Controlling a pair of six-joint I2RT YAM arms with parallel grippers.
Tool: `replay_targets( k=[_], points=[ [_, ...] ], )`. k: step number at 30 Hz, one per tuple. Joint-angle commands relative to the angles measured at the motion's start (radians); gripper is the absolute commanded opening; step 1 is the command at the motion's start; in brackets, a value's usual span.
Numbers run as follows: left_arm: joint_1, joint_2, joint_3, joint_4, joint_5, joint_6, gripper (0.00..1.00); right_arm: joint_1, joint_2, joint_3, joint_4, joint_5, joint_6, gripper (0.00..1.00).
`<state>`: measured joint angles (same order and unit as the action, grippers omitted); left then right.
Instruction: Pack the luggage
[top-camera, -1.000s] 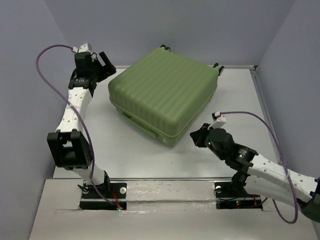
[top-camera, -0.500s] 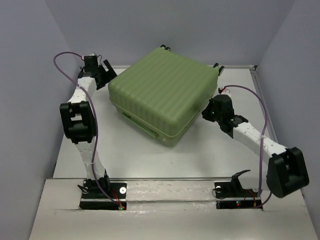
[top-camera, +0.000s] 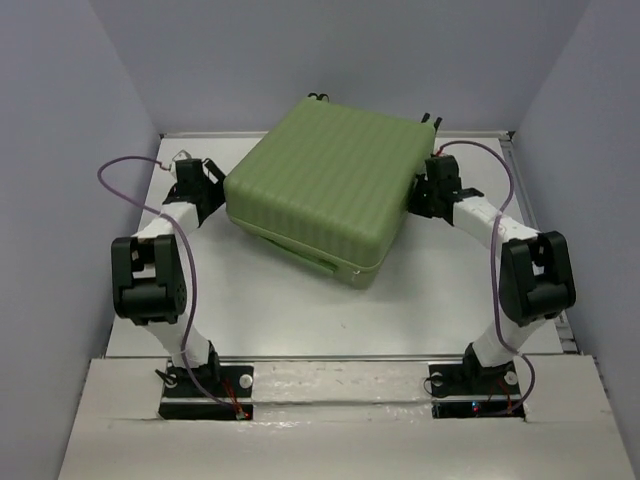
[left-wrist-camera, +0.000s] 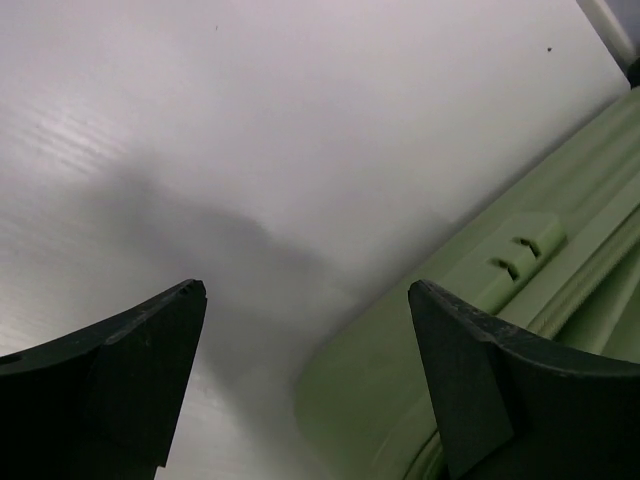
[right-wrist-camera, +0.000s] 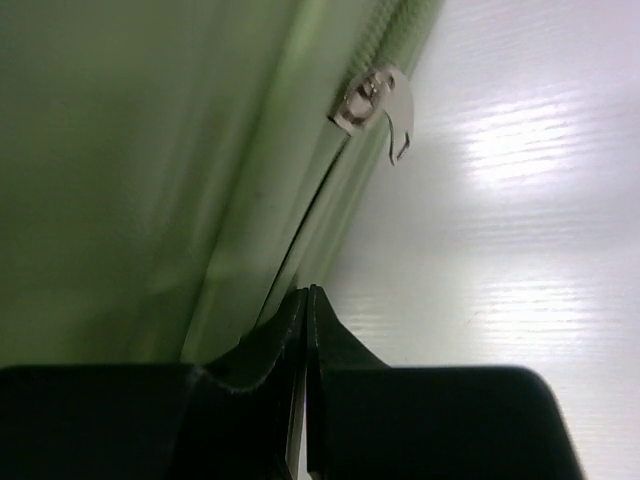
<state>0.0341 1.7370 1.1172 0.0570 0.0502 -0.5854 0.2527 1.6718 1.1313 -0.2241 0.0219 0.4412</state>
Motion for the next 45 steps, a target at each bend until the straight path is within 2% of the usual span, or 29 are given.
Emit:
replay_targets(
  k=[1,2,5,6,9,12,14,15,19,20,22,24,27,32,34,35,36,37,39,42,45],
  points=[
    [-0.126,-0.214,-0.176,0.046,0.215,-0.027,0.95,0.074,0.150,0.284,0.185,-0.405,-0.029,0.09],
    [-0.129,-0.279,-0.209,0.056,0.218,-0.042,0.95,0.074,0.220,0.391,0.125,-0.457,-0.027,0.11],
    [-0.143,-0.431,-0.338,0.089,0.218,-0.063,0.94,0.074,0.330,0.531,0.027,-0.529,-0.022,0.27],
    [-0.151,-0.508,-0.397,0.104,0.220,-0.080,0.94,0.074,0.348,0.601,0.008,-0.539,-0.021,0.40],
    [-0.192,-0.617,-0.477,0.110,0.221,-0.097,0.94,0.074,0.394,0.703,-0.035,-0.580,-0.039,0.57],
    [-0.232,-0.666,-0.517,0.113,0.224,-0.117,0.94,0.063,0.379,0.722,-0.055,-0.571,-0.045,0.62],
    [-0.273,-0.711,-0.539,0.113,0.218,-0.131,0.94,0.054,0.352,0.684,-0.055,-0.537,-0.050,0.64],
    [-0.283,-0.731,-0.553,0.107,0.206,-0.139,0.94,0.054,0.321,0.650,-0.055,-0.522,-0.056,0.69],
    [-0.295,-0.852,-0.573,0.087,0.197,-0.165,0.94,0.043,0.243,0.590,-0.087,-0.458,-0.090,0.73],
    [-0.299,-0.904,-0.567,0.080,0.188,-0.172,0.93,0.043,0.226,0.559,-0.101,-0.432,-0.111,0.79],
    [-0.301,-0.974,-0.541,0.012,0.146,-0.160,0.93,0.043,0.194,0.553,-0.141,-0.406,-0.140,0.81],
    [-0.301,-1.036,-0.486,-0.057,0.084,-0.110,0.94,0.013,0.134,0.544,-0.208,-0.363,-0.165,0.81],
    [-0.301,-1.077,-0.395,-0.165,0.018,-0.042,0.96,-0.053,0.039,0.457,-0.208,-0.352,-0.168,0.75],
    [-0.301,-1.068,-0.300,-0.194,-0.016,-0.002,0.98,-0.132,-0.133,0.360,-0.207,-0.329,-0.180,0.69],
    [-0.298,-1.022,-0.252,-0.187,-0.070,0.015,0.99,-0.141,-0.197,0.322,-0.204,-0.323,-0.171,0.58],
    [-0.293,-1.002,-0.223,-0.175,-0.087,0.021,0.99,-0.141,-0.239,0.303,-0.198,-0.344,-0.154,0.43],
    [-0.287,-0.973,-0.223,-0.161,-0.095,0.022,0.99,-0.141,-0.239,0.280,-0.186,-0.358,-0.145,0.43],
    [-0.278,-0.900,-0.186,-0.145,-0.099,0.032,0.99,-0.141,-0.289,0.221,-0.144,-0.379,-0.138,0.25],
    [-0.238,-0.814,-0.146,-0.126,-0.072,0.033,0.99,-0.141,-0.355,0.142,-0.081,-0.466,-0.109,0.14],
    [-0.141,-0.654,-0.050,-0.065,0.063,0.006,0.99,-0.141,-0.490,-0.003,0.002,-0.542,-0.078,0.13],
    [-0.073,-0.481,0.033,-0.063,0.103,-0.016,0.99,-0.132,-0.596,-0.114,0.037,-0.568,-0.061,0.18]
  ],
)
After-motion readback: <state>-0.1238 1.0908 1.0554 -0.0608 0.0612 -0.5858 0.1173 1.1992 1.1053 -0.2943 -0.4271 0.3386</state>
